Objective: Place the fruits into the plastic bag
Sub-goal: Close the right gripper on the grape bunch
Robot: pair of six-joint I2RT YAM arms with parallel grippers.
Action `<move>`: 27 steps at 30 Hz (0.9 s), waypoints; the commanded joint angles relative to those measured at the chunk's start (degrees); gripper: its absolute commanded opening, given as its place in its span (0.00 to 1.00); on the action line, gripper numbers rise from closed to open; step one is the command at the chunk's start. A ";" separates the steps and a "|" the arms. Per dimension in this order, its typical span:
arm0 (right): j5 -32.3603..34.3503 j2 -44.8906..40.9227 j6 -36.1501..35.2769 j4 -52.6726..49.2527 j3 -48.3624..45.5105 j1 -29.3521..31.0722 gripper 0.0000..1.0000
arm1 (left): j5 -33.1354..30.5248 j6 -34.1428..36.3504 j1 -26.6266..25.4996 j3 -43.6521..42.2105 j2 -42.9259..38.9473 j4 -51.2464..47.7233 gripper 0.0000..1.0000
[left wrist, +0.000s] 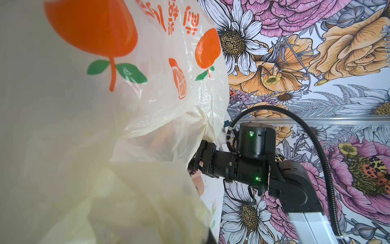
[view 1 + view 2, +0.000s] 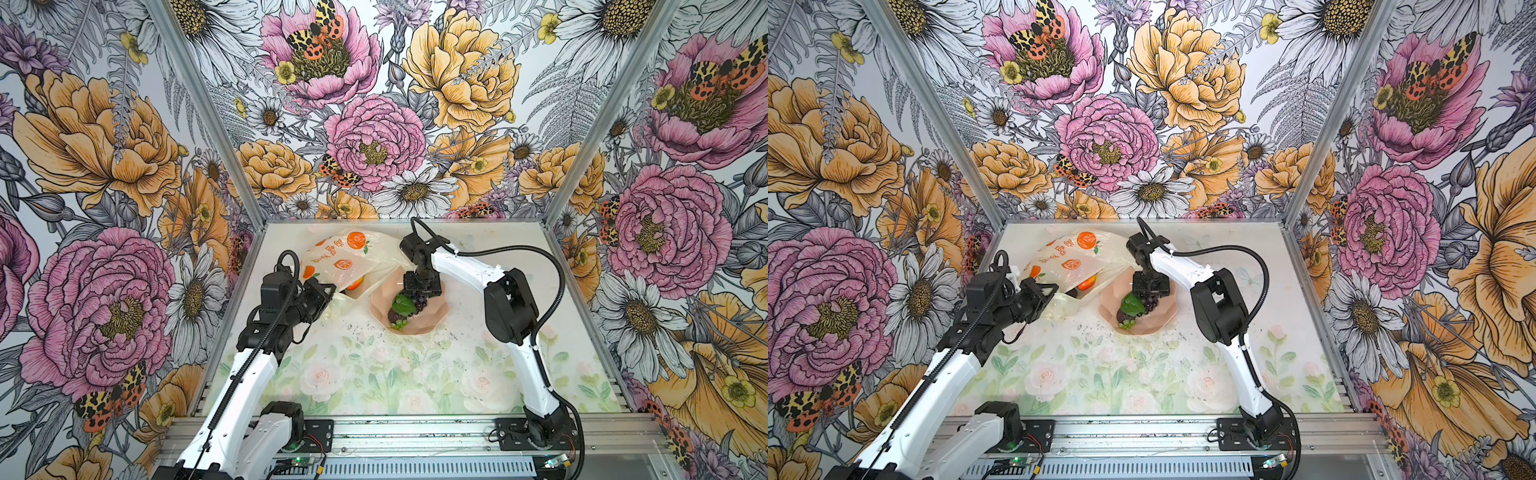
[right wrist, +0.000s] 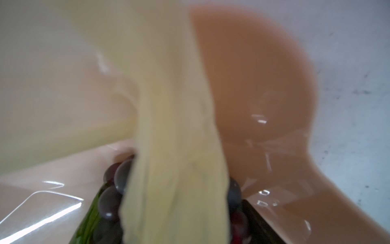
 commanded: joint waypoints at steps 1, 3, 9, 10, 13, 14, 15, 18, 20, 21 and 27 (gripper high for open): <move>1.04 1.84 -0.90 0.05 1.39 0.75 0.68 | 0.42 0.02 0.07 0.28 0.13 1.22 0.00; 1.44 1.68 -1.14 0.10 1.54 1.15 0.69 | 0.25 -0.24 0.03 -0.23 0.17 1.47 0.00; 1.31 1.09 -1.09 1.29 1.22 1.64 0.72 | 0.31 -0.07 -0.75 0.47 1.80 1.33 0.00; 1.13 0.82 -1.05 1.95 0.90 1.64 0.71 | 0.26 0.01 -0.82 0.74 1.94 1.18 0.00; 0.90 0.45 -0.91 3.20 0.34 1.64 0.67 | 0.19 0.12 -0.76 1.25 2.30 0.76 0.00; 0.78 0.28 -0.92 3.47 0.17 1.64 0.65 | 0.24 0.11 -0.79 1.31 2.39 0.74 0.00; 0.82 0.10 -1.07 3.78 -0.05 1.60 0.64 | 0.30 -0.02 -0.77 1.23 2.42 0.69 0.00; 0.51 -1.23 -1.11 5.57 -1.79 1.31 0.63 | 0.47 -0.95 -0.78 0.67 3.24 1.72 0.00; -0.34 -2.06 -1.35 6.84 -2.68 1.04 0.64 | 0.82 -1.47 -0.69 0.61 3.68 2.42 0.00; -0.32 -2.36 -1.57 6.96 -2.85 1.03 0.67 | 0.96 -1.48 -0.70 0.78 3.80 2.43 0.00; -0.61 -2.98 -2.05 7.81 -5.35 0.33 0.71 | 0.78 -1.31 -0.65 1.05 2.65 1.42 0.00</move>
